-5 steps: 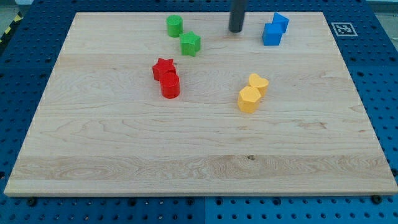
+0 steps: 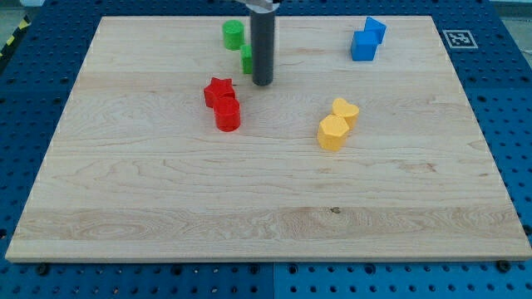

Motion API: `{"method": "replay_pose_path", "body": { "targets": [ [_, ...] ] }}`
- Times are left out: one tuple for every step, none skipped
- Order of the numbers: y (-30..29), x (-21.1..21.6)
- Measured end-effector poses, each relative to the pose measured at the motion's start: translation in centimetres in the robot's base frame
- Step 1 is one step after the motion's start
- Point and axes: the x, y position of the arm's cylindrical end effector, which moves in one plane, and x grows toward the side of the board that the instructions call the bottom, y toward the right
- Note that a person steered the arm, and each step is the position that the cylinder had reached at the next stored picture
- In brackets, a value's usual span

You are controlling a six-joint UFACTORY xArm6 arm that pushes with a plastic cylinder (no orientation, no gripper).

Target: Push green star a bit up

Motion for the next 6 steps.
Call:
{"method": "replay_pose_path", "body": {
  "targets": [
    [-1.4,-0.7],
    [-1.4,-2.0],
    [-1.4,-2.0],
    [-2.3,-2.0],
    [-2.8,-2.7],
    [-2.2,-2.9]
  ]
}}
